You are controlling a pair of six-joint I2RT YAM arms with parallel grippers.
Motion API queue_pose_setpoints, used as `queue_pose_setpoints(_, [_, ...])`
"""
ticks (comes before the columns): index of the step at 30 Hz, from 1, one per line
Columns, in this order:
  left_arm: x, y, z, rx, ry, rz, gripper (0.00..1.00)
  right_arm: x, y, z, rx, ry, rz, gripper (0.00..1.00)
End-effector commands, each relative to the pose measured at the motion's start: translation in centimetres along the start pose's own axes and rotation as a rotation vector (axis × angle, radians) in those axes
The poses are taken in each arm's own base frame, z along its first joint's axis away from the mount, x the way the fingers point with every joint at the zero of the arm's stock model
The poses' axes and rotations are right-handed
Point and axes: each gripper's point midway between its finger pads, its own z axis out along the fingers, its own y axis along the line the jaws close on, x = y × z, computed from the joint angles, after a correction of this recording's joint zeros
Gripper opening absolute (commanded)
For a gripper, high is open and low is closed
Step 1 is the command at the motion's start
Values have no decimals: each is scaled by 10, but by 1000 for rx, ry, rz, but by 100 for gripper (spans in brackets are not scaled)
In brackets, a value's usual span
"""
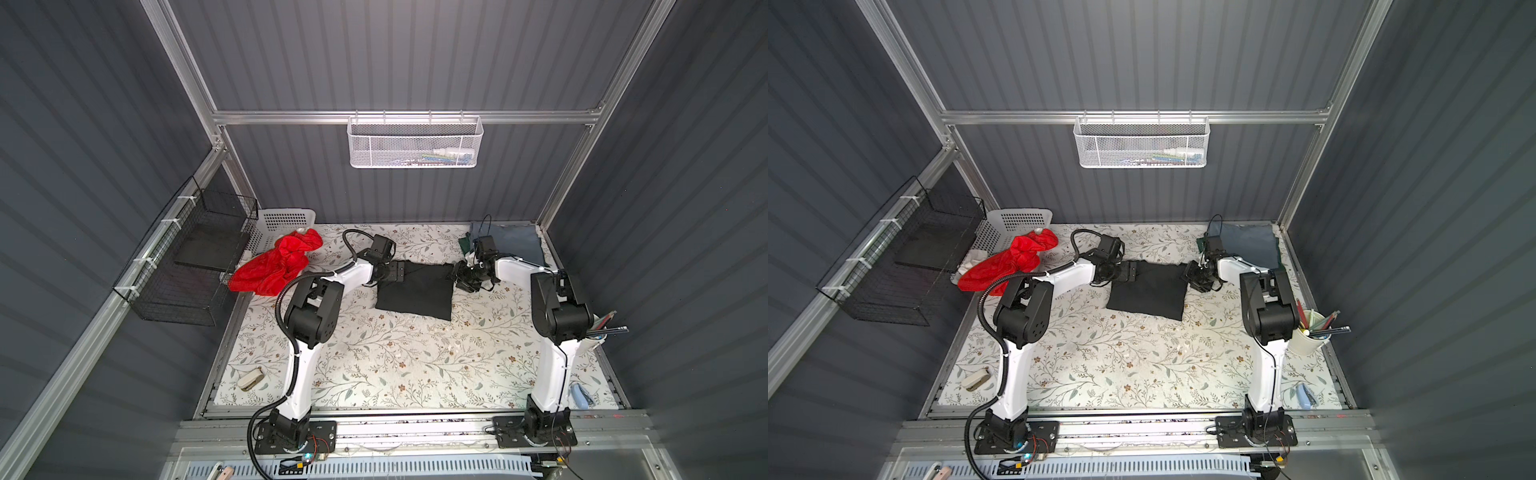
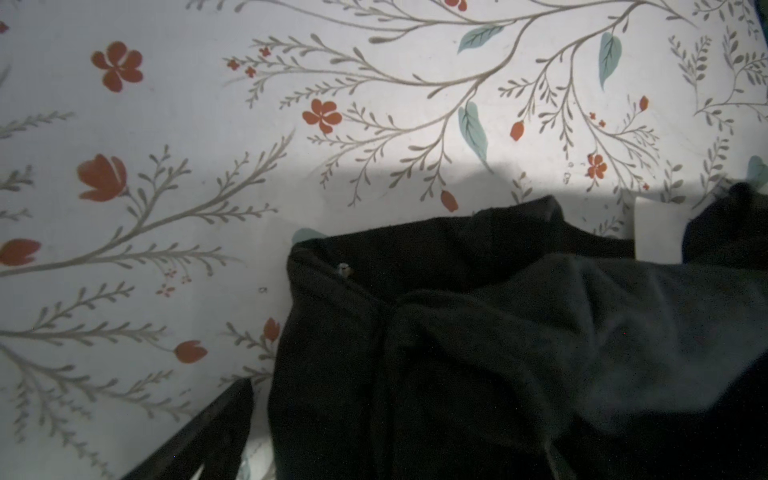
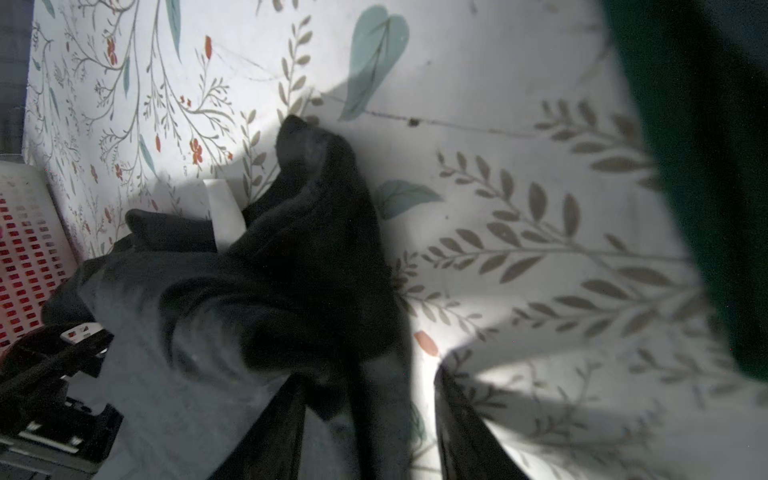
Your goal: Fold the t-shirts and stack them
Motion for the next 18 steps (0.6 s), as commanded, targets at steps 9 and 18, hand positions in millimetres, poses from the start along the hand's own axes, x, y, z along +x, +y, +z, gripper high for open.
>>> queue_pose_setpoints(9, [10,18,6,-14,46,-43,100,-8,12,13,-57,1,15,16])
queue_pose_setpoints(18, [-28,16,-68,-37,-107,-66,100,-26,20,-2,-13,-35,-21,0])
